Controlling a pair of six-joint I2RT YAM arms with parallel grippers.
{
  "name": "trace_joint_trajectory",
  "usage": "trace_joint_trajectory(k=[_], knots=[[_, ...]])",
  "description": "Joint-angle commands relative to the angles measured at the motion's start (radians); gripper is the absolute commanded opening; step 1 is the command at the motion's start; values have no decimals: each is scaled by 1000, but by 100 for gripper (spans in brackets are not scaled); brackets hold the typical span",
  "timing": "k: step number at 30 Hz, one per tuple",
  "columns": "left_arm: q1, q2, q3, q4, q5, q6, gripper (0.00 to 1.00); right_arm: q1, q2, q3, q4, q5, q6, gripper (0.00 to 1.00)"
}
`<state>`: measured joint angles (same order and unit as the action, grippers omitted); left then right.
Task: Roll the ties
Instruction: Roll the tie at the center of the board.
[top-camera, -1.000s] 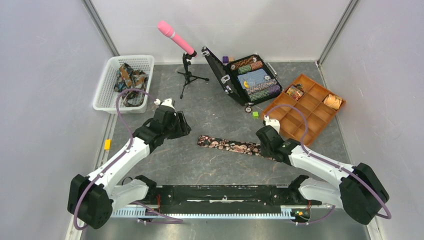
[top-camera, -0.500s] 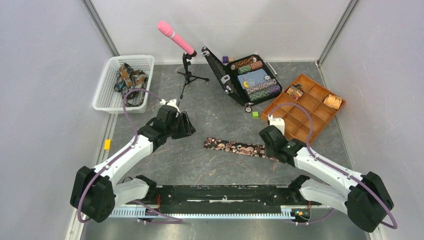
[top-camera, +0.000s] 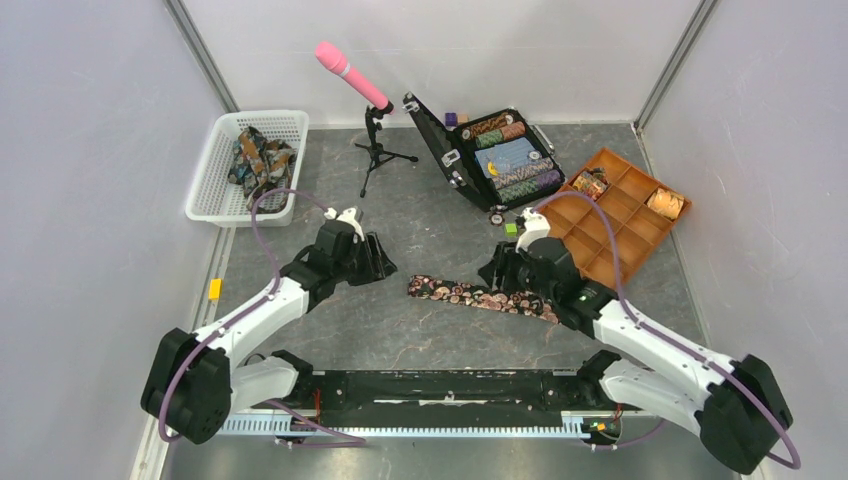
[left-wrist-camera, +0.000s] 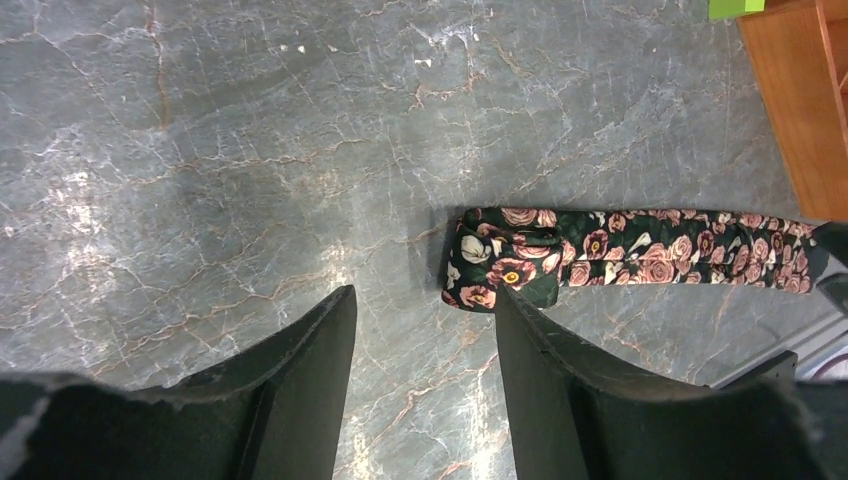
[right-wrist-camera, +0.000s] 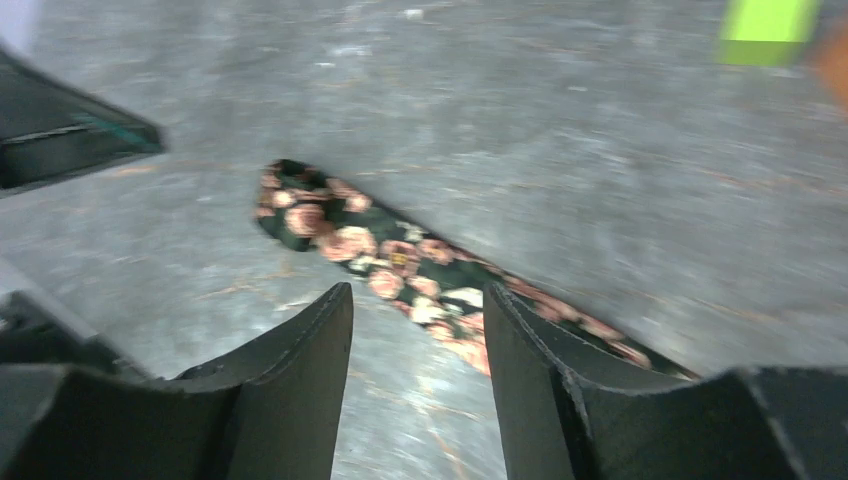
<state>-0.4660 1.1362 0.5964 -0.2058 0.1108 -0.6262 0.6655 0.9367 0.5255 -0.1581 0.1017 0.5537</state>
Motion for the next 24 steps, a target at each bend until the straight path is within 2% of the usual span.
trace_joint_trajectory(k=[1,7,11,16,24], knots=[[1,-20,-37,122,59,-60,59,18,97,-60,432,-296,106,55],[0,-17,-59,150,75,-72,58,93,277,-46,635,-315,174,45],[0,-19,-64,154,77,-73,57,135,392,-30,715,-310,220,44],[0,-15,-79,176,96,-85,57,151,500,-4,704,-265,253,44],[-5,-8,-128,235,110,-98,56,152,572,33,723,-256,239,47]])
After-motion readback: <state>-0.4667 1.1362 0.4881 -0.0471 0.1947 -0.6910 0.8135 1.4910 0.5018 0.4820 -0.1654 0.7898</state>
